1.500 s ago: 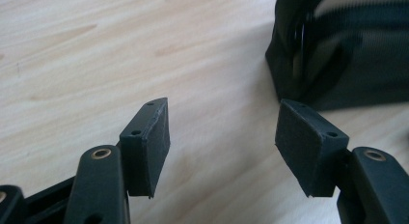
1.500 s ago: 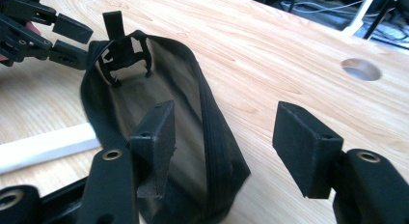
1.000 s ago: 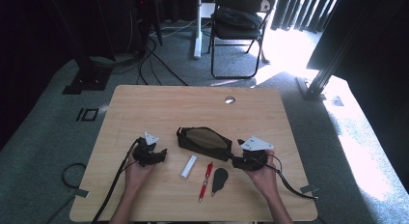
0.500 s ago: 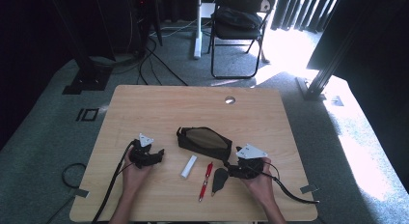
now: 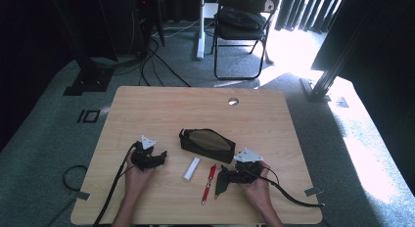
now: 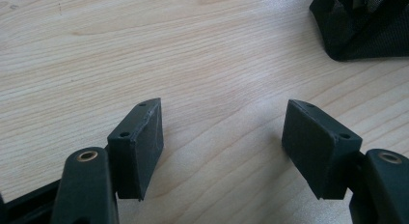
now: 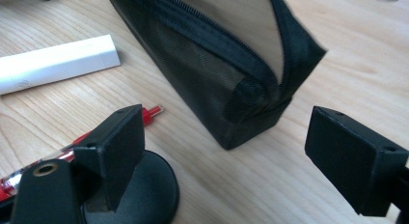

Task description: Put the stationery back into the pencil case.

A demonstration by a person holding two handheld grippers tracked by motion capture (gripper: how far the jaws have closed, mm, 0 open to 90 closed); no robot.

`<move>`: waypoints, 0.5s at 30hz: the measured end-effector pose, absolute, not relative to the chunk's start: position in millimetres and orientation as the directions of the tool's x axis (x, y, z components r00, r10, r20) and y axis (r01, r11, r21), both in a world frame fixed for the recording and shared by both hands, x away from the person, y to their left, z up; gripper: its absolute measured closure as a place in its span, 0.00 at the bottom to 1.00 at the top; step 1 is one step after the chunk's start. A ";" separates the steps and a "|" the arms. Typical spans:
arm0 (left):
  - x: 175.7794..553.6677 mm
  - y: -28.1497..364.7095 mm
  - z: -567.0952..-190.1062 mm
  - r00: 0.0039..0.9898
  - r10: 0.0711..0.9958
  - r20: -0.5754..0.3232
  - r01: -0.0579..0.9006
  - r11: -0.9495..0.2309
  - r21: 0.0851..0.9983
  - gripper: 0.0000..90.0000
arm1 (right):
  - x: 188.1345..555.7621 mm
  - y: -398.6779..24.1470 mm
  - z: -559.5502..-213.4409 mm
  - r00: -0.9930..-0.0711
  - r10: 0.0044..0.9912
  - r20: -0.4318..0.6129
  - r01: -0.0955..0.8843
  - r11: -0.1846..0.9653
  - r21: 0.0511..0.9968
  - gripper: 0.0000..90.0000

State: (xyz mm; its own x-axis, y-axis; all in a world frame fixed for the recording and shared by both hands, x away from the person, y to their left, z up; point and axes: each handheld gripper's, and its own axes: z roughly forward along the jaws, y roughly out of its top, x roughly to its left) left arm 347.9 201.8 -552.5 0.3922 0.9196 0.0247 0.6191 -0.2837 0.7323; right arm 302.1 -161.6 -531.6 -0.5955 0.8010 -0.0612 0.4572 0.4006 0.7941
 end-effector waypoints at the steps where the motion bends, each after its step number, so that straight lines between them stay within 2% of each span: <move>1: 347.9 201.7 -552.5 0.392 0.920 0.025 0.619 -0.283 0.733 0.35 | 303.5 -159.7 -534.7 -0.594 0.803 -0.048 0.469 0.395 0.790 0.15; 8: 347.9 201.4 -552.4 0.390 0.920 0.024 0.620 -0.282 0.732 0.35 | 306.9 -152.4 -544.6 -0.606 0.795 -0.016 0.507 0.402 0.762 0.13; 15: 347.9 201.4 -552.4 0.391 0.920 0.024 0.620 -0.282 0.732 0.35 | 307.6 -144.5 -547.6 -0.615 0.787 -0.059 0.499 0.446 0.743 0.14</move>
